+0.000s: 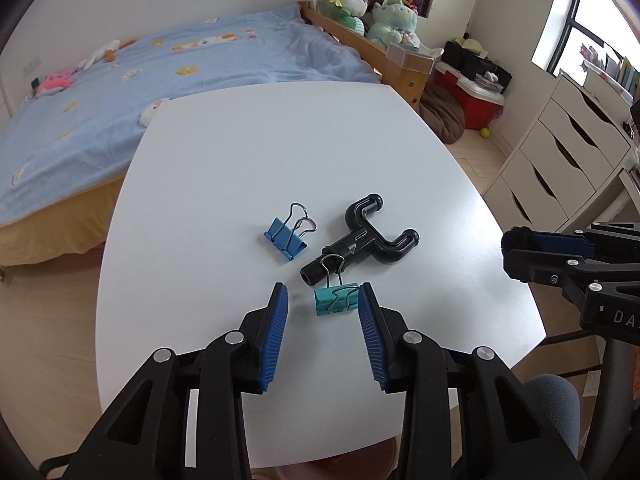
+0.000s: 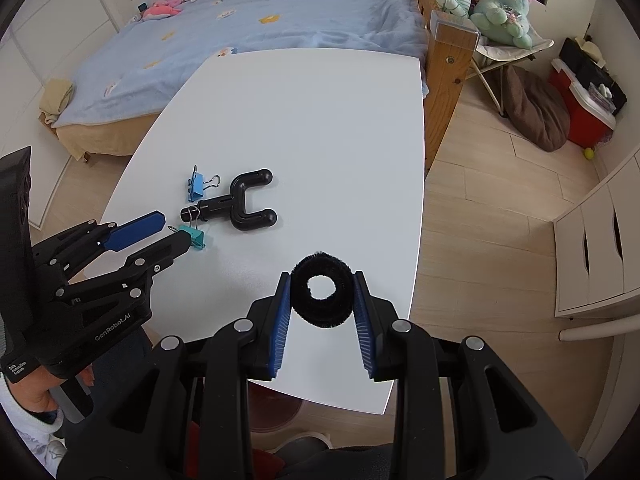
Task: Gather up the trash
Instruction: 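Grasp the teal binder clip with the left gripper while the right holds the hair tie, then carry the black hair tie into the pink bin and open the right gripper while the left holds the clip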
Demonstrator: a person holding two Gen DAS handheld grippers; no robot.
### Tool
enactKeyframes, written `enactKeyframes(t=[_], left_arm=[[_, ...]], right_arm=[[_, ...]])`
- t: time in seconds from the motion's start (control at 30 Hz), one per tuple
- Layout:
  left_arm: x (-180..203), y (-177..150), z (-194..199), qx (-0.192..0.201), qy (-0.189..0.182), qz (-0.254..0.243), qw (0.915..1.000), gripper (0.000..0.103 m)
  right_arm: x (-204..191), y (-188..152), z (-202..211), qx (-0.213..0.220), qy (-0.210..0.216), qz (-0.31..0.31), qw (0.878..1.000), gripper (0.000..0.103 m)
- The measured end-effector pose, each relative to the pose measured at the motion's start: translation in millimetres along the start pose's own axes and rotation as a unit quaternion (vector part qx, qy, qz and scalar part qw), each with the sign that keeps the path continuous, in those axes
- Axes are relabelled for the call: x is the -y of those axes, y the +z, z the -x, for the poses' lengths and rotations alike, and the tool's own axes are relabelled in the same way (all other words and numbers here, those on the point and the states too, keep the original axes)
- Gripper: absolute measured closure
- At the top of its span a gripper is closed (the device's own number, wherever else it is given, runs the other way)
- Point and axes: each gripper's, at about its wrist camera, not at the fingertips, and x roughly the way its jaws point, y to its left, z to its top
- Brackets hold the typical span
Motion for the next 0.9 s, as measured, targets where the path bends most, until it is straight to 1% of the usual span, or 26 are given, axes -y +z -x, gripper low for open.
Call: enactKeyframes(t=[0.03, 0.27, 0.43, 0.6, 0.9], left_arm=[[0, 0, 0, 0.000, -0.001, 0.001, 1.0000, 0.068], [1, 1, -2, 0.000, -0.014, -0.002, 0.9999, 0.082], [2, 1, 0, 0.001, -0.019, -0.009, 0.9998, 0.083], [1, -1, 8, 0.006, -0.027, -0.026, 0.9993, 0.083], [-10, -4, 35, 0.019, -0.038, -0.052, 0.9977, 0.083]], right_arm=[[0, 0, 0, 0.000, 0.000, 0.000, 1.000, 0.073], [0, 0, 0, 0.000, 0.001, 0.000, 1.000, 0.073], [-1, 0, -1, 0.001, 0.002, 0.002, 1.000, 0.073], [-8, 0, 3, 0.008, 0.005, 0.008, 1.000, 0.073], [-25, -6, 23, 0.037, 0.015, 0.021, 0.999, 0.073]])
